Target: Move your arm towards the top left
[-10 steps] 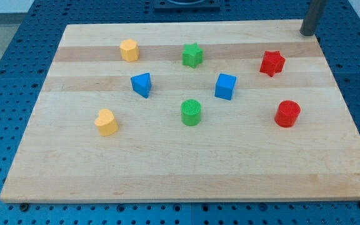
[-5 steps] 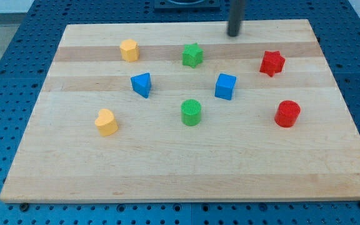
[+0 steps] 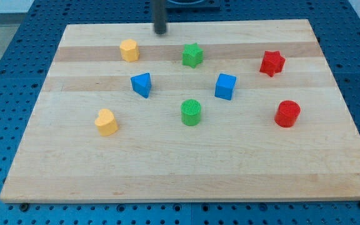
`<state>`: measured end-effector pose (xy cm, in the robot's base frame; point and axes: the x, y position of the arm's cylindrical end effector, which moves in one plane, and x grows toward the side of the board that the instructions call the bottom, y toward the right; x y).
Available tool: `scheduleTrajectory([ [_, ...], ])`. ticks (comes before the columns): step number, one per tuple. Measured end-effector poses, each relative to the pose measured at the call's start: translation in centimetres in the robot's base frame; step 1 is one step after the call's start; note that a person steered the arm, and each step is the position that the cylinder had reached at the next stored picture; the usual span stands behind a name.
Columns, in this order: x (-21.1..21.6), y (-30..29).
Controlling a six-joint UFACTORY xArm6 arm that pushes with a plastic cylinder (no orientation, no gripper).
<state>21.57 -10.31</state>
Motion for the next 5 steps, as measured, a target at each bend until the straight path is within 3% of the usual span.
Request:
scheduleTrajectory([
  [1, 0.0, -2.3],
  [2, 0.0, -8.4],
  [5, -0.1, -9.0],
])
